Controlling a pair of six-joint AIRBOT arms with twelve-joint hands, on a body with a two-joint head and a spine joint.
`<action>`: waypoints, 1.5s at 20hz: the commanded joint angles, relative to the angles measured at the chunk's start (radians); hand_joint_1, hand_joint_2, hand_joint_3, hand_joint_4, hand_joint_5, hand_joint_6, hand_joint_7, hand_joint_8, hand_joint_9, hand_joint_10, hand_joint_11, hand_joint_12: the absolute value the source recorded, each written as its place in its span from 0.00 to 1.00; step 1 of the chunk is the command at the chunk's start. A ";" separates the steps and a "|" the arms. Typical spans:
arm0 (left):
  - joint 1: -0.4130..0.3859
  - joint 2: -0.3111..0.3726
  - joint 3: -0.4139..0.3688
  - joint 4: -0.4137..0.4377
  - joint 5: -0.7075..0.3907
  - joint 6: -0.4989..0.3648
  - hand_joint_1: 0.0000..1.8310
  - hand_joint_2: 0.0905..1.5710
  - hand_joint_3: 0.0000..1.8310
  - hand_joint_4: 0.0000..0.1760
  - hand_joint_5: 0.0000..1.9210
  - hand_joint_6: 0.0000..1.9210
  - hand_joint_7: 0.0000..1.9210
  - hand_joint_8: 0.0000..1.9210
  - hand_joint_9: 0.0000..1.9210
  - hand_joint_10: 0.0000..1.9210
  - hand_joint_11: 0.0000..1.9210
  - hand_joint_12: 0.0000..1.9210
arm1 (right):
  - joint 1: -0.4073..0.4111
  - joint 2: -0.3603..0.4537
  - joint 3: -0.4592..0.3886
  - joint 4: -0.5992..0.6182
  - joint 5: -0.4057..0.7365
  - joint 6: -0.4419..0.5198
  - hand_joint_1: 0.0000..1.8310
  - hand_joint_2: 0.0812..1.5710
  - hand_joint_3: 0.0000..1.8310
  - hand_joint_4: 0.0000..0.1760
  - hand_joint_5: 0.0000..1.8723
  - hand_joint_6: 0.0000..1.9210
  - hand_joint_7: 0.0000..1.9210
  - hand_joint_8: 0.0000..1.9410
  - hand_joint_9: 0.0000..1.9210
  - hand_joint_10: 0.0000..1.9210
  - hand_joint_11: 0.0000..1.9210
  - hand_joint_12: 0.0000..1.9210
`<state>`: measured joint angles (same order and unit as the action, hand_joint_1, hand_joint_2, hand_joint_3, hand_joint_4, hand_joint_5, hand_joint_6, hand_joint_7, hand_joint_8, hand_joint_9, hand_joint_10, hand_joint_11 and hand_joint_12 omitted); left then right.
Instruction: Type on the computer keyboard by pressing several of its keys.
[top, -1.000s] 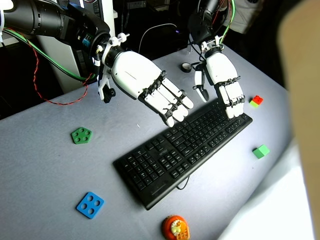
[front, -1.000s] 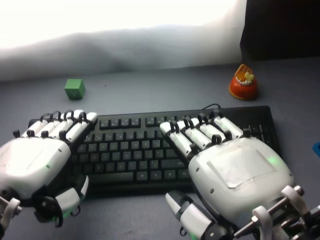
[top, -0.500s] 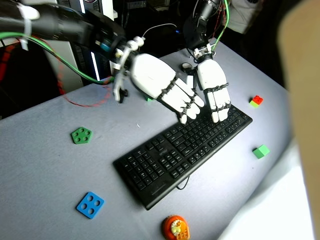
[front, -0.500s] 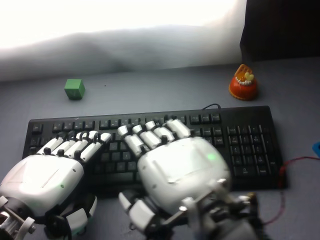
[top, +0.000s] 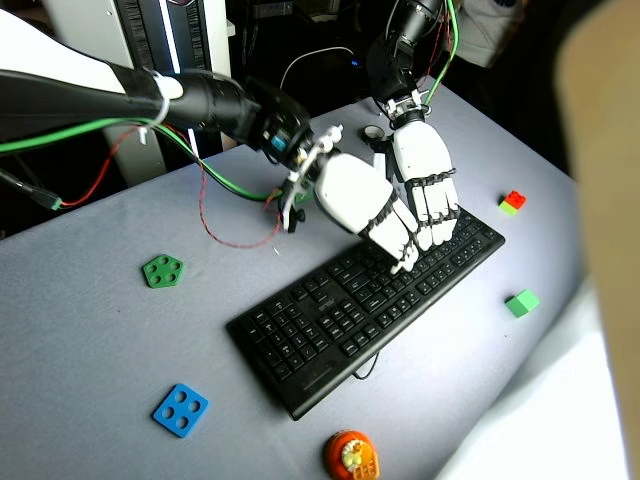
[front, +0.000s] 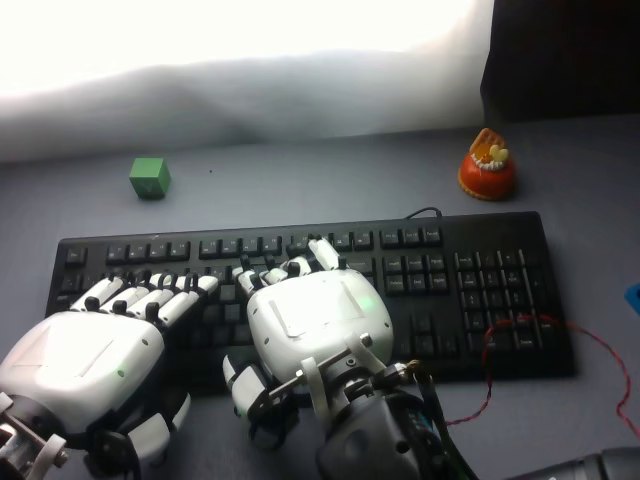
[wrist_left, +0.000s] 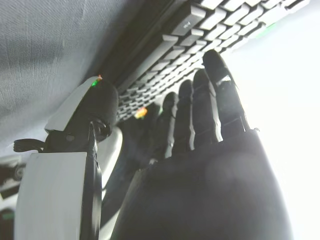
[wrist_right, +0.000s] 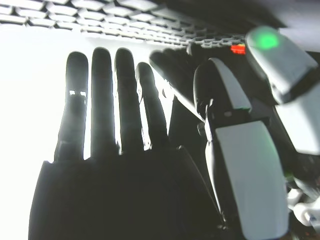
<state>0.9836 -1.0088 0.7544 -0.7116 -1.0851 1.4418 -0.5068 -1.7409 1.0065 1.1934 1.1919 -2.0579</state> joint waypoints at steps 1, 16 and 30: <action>-0.005 0.007 0.006 0.044 -0.091 -0.001 0.48 0.81 0.16 0.00 0.07 0.01 0.10 0.00 0.09 0.01 0.00 0.46 | 0.001 -0.003 0.012 -0.038 0.034 0.002 0.32 0.81 0.00 0.00 0.20 0.05 0.29 0.01 0.14 0.36 0.00 0.74; -0.019 0.019 0.018 0.044 -0.080 -0.009 0.48 0.79 0.12 0.12 0.10 0.01 0.22 0.00 0.18 0.01 0.00 0.34 | -0.008 -0.023 0.012 -0.018 0.040 0.011 0.26 0.84 0.00 0.00 0.22 0.18 0.27 0.00 0.08 0.43 0.00 0.77; -0.029 0.028 0.013 0.044 -0.076 -0.012 0.45 0.85 0.13 0.00 0.13 0.00 0.27 0.02 0.28 0.06 0.00 0.62 | -0.009 -0.026 0.011 -0.018 0.036 0.005 0.25 0.85 0.00 0.00 0.18 0.14 0.27 0.01 0.19 0.26 0.00 0.74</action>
<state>0.9607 -0.9894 0.7696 -0.7010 -1.0706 1.4311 -0.5091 -1.7657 1.0195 1.2072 1.2137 -2.0514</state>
